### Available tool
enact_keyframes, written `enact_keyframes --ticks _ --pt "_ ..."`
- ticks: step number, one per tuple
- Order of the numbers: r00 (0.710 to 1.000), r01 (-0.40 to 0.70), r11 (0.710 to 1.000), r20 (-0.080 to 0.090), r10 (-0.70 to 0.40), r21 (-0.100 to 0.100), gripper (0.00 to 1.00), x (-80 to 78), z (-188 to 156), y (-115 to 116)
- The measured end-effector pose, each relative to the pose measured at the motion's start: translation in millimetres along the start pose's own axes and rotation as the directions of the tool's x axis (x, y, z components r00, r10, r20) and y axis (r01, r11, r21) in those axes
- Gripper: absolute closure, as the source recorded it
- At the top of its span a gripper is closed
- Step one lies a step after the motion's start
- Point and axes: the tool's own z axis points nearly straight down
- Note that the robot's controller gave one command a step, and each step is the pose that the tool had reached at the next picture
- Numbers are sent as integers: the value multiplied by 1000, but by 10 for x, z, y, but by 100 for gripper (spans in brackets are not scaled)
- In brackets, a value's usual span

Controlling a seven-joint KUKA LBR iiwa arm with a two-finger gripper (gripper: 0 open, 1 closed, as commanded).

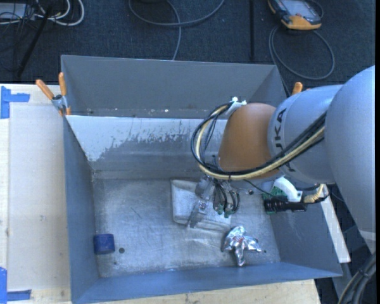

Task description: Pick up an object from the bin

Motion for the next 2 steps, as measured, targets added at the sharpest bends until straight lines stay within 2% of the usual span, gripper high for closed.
enact_keyframes --ticks 1,2 --pt "998 -59 998 -20 60 10 100 -85 -1218 -101" --pt "998 -56 998 -27 57 14 0 -66 -1173 -99"
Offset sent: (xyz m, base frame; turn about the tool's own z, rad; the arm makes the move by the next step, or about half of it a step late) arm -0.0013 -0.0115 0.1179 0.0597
